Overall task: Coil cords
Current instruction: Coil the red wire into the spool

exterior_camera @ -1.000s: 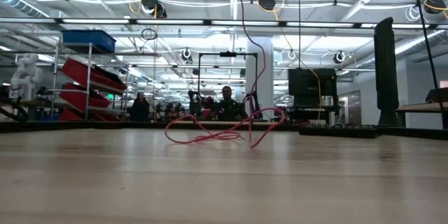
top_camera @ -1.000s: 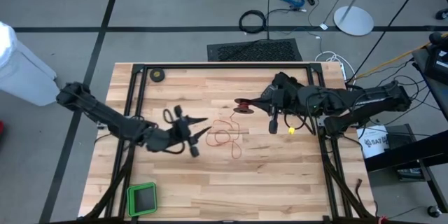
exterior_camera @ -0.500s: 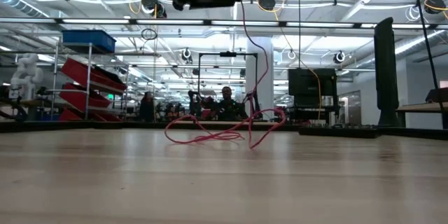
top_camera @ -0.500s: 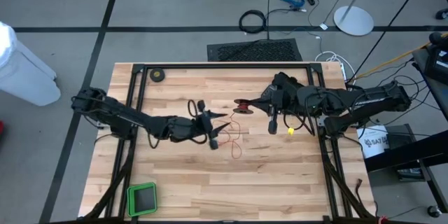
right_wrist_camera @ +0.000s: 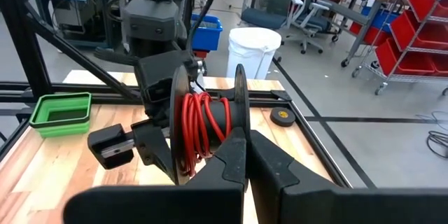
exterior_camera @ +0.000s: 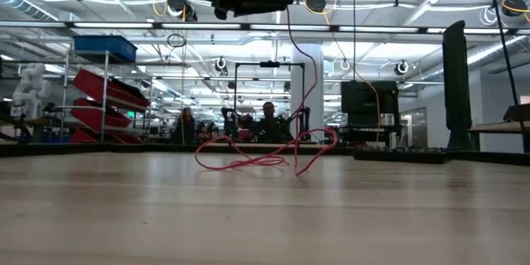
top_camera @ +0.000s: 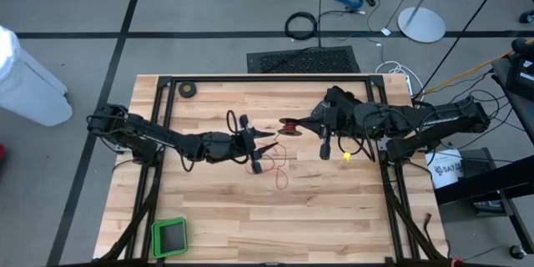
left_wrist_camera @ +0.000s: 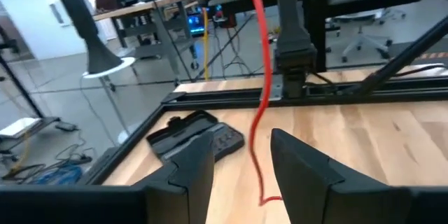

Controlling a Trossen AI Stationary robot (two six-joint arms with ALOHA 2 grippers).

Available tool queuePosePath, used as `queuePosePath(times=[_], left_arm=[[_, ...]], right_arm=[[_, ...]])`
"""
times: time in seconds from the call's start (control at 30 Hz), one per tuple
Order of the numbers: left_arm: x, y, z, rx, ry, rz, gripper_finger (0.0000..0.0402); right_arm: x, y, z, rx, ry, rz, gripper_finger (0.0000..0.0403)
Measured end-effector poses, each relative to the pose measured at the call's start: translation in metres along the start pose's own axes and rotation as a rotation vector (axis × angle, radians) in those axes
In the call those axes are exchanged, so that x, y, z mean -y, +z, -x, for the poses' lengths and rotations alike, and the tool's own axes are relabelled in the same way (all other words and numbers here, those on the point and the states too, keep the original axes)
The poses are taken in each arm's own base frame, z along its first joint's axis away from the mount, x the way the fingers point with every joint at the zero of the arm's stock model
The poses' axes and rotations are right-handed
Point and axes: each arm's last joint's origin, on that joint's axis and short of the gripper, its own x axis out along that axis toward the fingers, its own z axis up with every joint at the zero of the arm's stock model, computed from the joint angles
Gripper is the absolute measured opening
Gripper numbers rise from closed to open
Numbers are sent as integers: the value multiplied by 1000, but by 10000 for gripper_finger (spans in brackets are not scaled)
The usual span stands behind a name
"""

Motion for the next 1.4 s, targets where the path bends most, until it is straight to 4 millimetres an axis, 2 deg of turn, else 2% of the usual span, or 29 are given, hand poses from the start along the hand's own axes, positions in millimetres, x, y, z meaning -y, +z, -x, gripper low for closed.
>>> queuePosePath(times=[0.23,0.4,0.67,0.8,1.07,1.23,1.4], left_arm=[[-2,-3,-4,74,19,35,73],[-1,-10,-3,54,20,28,11],[-8,-12,-5,58,47,84,7],[-14,-11,-7,67,68,111,4],[-29,-12,-12,88,101,180,3],[-31,-8,-13,127,49,214,2],[-31,-6,-13,150,44,221,2]], right_arm=[[0,0,0,3,-5,15,0],[0,0,0,-4,-6,18,0],[0,0,0,4,-7,12,0],[-2,0,-7,18,-22,-12,0],[-8,-4,-38,48,-162,3,0],[-13,-13,-62,30,-306,66,0],[-18,-22,-82,24,-374,116,0]])
